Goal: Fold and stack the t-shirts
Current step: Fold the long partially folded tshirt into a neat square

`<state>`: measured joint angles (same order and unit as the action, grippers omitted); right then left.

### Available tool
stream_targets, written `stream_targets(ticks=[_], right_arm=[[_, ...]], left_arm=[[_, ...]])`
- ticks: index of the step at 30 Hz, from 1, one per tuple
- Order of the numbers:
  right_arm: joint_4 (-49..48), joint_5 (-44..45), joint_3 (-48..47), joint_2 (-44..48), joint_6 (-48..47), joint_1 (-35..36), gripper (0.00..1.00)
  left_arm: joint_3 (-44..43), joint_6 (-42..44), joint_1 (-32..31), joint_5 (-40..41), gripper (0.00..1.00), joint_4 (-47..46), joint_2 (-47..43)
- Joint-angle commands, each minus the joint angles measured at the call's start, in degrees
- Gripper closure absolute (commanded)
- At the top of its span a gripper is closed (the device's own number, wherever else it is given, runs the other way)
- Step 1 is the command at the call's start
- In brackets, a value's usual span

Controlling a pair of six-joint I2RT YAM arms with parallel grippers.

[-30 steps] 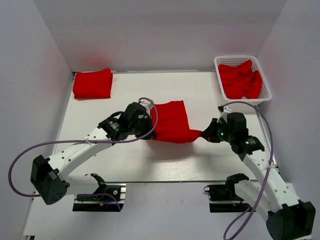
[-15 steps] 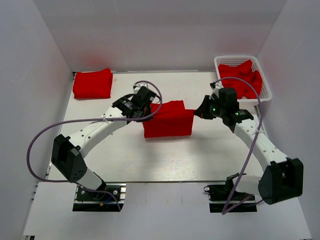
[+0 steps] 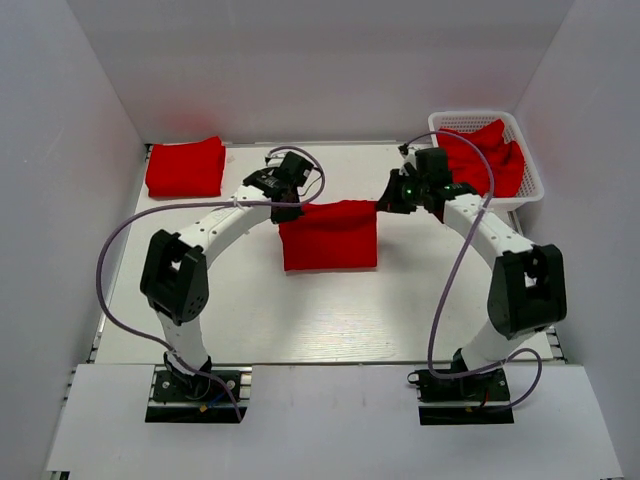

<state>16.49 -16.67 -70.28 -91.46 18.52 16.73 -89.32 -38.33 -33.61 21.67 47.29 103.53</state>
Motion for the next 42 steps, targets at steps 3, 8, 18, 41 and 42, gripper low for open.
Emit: stream_targets(ticks=[3,8,18,41,42], right_arm=[[-2.2,0.8,-6.1,-5.5,-2.3,-2.3,1.00],[-3.0,-0.4,-9.3,-11.1,-1.7,-2.8,1.00],[-10.3,-4.0,-15.0,-21.4,1.6,-3.5,1.00],[-8.2,-11.1,-7.2,-9.6,-1.3,-3.5,0.10],[-8.8,-11.5,-7.2,-10.8,-1.0,-3.5,0.10]], left_arm=[[-2.5,3.3,4.9,1.3,1.00,-0.5,1.7],[-4.2,5.1,6.9,-2.4,1.00,-3.2,5.4],[-6.7,7.0,10.2,-6.7,0.96,-10.4,13.3],[-1.7,15.1,12.6,-35.5,0.00,-26.1,5.1],[-2.6,15.1,11.9,-35.5,0.00,-25.4,6.3]])
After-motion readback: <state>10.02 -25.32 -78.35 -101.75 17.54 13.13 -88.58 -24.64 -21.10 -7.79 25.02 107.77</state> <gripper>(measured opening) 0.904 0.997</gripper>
